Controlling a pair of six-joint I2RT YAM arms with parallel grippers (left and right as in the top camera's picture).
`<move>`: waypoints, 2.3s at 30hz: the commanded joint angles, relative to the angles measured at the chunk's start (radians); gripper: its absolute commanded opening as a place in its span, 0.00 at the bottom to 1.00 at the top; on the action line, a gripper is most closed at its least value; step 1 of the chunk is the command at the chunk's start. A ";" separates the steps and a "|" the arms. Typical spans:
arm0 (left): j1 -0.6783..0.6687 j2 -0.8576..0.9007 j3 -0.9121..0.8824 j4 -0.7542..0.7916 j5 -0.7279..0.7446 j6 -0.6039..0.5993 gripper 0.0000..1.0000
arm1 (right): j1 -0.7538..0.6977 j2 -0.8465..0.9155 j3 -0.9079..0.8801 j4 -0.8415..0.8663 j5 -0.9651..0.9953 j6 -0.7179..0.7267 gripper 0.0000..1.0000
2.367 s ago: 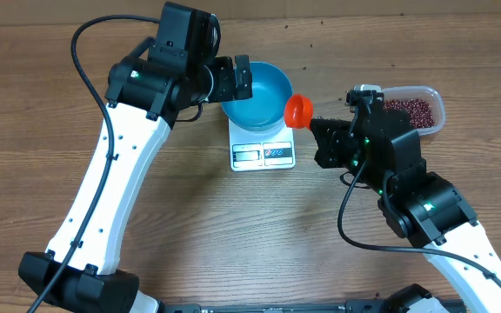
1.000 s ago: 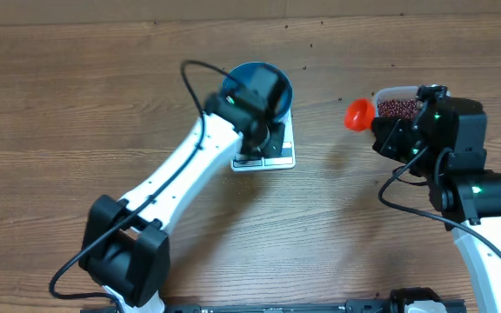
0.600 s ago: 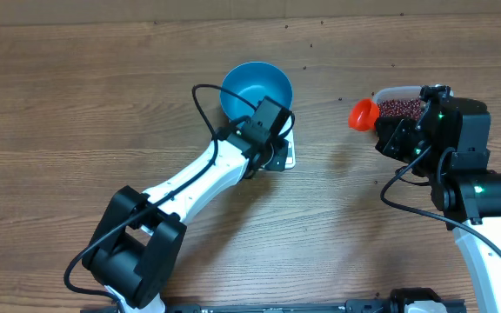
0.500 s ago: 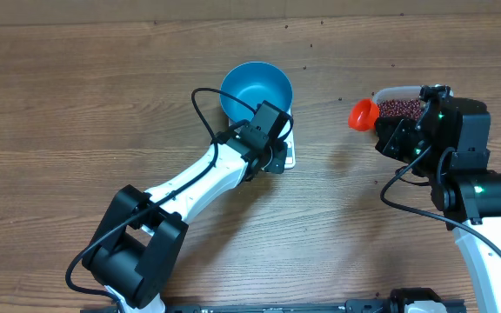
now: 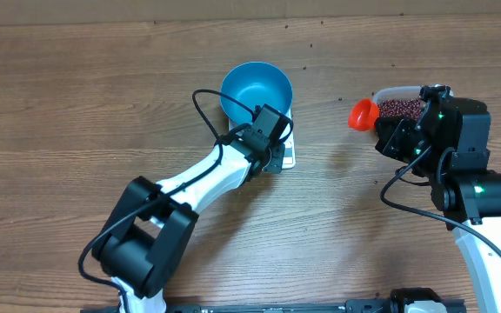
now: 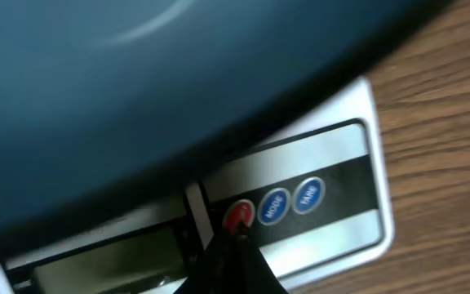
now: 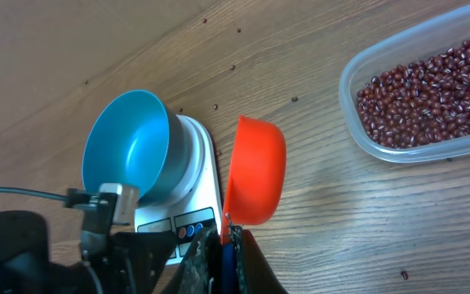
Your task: Scoop item into bowl and weigh 150g on scale
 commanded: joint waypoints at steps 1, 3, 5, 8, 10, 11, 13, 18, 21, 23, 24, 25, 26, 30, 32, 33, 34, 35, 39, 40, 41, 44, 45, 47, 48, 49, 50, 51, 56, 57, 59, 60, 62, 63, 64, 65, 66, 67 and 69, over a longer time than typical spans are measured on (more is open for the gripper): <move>0.002 0.020 -0.005 0.013 -0.020 -0.011 0.04 | -0.005 -0.001 0.037 0.003 -0.001 -0.010 0.04; 0.002 0.024 -0.005 0.025 -0.020 -0.011 0.04 | -0.005 -0.001 0.037 0.002 -0.001 -0.019 0.04; 0.002 0.027 -0.005 0.032 -0.020 -0.011 0.04 | -0.005 -0.001 0.037 0.002 -0.001 -0.020 0.04; 0.002 0.030 -0.005 0.039 -0.020 -0.011 0.04 | -0.005 -0.001 0.037 0.002 -0.001 -0.020 0.04; 0.002 0.033 -0.005 0.044 -0.020 -0.011 0.04 | -0.005 -0.001 0.037 0.002 -0.001 -0.020 0.04; 0.002 0.037 -0.005 0.048 -0.020 -0.011 0.04 | -0.005 -0.001 0.037 0.002 -0.001 -0.020 0.04; 0.002 0.046 -0.005 0.054 -0.020 -0.011 0.04 | -0.005 -0.001 0.037 0.002 -0.001 -0.020 0.04; 0.002 0.065 -0.005 0.058 -0.020 -0.011 0.04 | -0.005 -0.001 0.037 0.001 -0.001 -0.020 0.04; 0.002 0.068 -0.005 0.061 -0.020 -0.011 0.04 | -0.005 -0.001 0.037 -0.001 -0.001 -0.020 0.04; 0.002 0.068 -0.005 0.061 -0.021 -0.011 0.04 | -0.005 -0.001 0.037 -0.002 -0.001 -0.020 0.04; 0.002 0.069 -0.005 0.061 -0.021 -0.011 0.04 | -0.005 -0.001 0.037 -0.002 -0.001 -0.020 0.04; 0.002 0.070 -0.005 0.061 -0.021 -0.011 0.04 | -0.005 -0.001 0.037 -0.002 -0.001 -0.020 0.04; 0.002 0.071 -0.005 0.061 -0.020 -0.011 0.04 | -0.005 -0.001 0.037 -0.002 -0.001 -0.020 0.04; -0.001 0.079 -0.005 0.053 -0.019 -0.011 0.04 | -0.005 -0.001 0.037 -0.002 -0.001 -0.020 0.04; -0.005 0.088 -0.005 0.053 -0.020 -0.011 0.04 | -0.005 -0.001 0.037 -0.002 -0.001 -0.020 0.04; -0.005 0.093 -0.005 0.053 -0.020 -0.011 0.04 | -0.005 -0.001 0.037 -0.002 -0.001 -0.020 0.04; -0.005 0.096 -0.005 0.053 -0.020 -0.011 0.04 | -0.005 -0.001 0.037 -0.002 -0.001 -0.020 0.04; -0.005 0.102 -0.005 0.053 -0.020 -0.011 0.04 | -0.005 -0.001 0.037 -0.003 -0.001 -0.020 0.04; -0.005 0.106 -0.005 0.048 -0.019 -0.011 0.04 | -0.005 -0.001 0.037 -0.006 -0.001 -0.020 0.04; -0.005 0.106 -0.005 0.046 -0.019 -0.011 0.04 | -0.005 -0.001 0.037 -0.005 -0.001 -0.020 0.04; -0.006 0.106 -0.005 0.045 -0.014 -0.011 0.04 | -0.005 -0.001 0.037 -0.005 -0.001 -0.020 0.04; -0.005 0.106 -0.005 0.024 -0.008 -0.011 0.04 | -0.005 -0.001 0.037 -0.006 -0.001 -0.020 0.04; -0.005 0.106 -0.005 0.016 -0.008 -0.011 0.04 | -0.005 -0.001 0.037 -0.006 -0.001 -0.020 0.04; -0.005 0.106 -0.005 0.000 -0.008 -0.010 0.04 | -0.005 -0.001 0.037 -0.005 -0.001 -0.020 0.04; -0.005 0.105 -0.004 -0.003 -0.008 -0.006 0.04 | -0.005 -0.001 0.037 -0.004 0.000 -0.020 0.04; -0.005 0.100 -0.002 -0.008 -0.005 -0.006 0.04 | -0.005 -0.001 0.037 -0.003 0.000 -0.020 0.04; -0.005 0.094 0.002 -0.011 0.001 -0.006 0.04 | -0.005 -0.001 0.037 -0.001 0.000 -0.020 0.04; -0.005 0.082 0.009 -0.021 0.012 -0.005 0.04 | -0.005 -0.001 0.037 0.000 0.000 -0.020 0.04; -0.005 -0.014 0.081 -0.107 0.081 0.039 0.04 | -0.005 -0.001 0.037 0.005 0.000 -0.020 0.04; -0.005 -0.038 0.098 -0.134 0.081 0.040 0.04 | -0.005 -0.001 0.037 0.006 -0.001 -0.020 0.04; -0.005 -0.100 0.134 -0.197 0.082 0.049 0.04 | -0.005 -0.001 0.037 0.006 -0.001 -0.020 0.04; -0.005 -0.128 0.149 -0.224 0.081 0.058 0.04 | -0.005 -0.001 0.037 0.006 -0.001 -0.020 0.04; -0.004 -0.190 0.173 -0.274 0.081 0.084 0.04 | -0.005 -0.001 0.037 0.005 -0.001 -0.020 0.04; -0.004 -0.224 0.182 -0.299 0.080 0.100 0.04 | -0.005 -0.001 0.037 0.005 -0.001 -0.020 0.04; -0.003 -0.273 0.190 -0.327 0.079 0.125 0.04 | -0.005 -0.001 0.037 0.006 -0.001 -0.020 0.04; -0.002 -0.302 0.191 -0.343 0.075 0.140 0.04 | -0.005 -0.001 0.037 0.005 -0.001 -0.020 0.04; 0.004 -0.330 0.192 -0.358 0.073 0.158 0.04 | -0.005 -0.001 0.037 0.005 -0.001 -0.020 0.04; 0.014 -0.362 0.192 -0.375 0.074 0.184 0.04 | -0.005 -0.001 0.037 0.005 -0.001 -0.020 0.04; 0.043 -0.412 0.192 -0.403 0.075 0.228 0.04 | -0.005 -0.001 0.037 0.005 -0.001 -0.020 0.04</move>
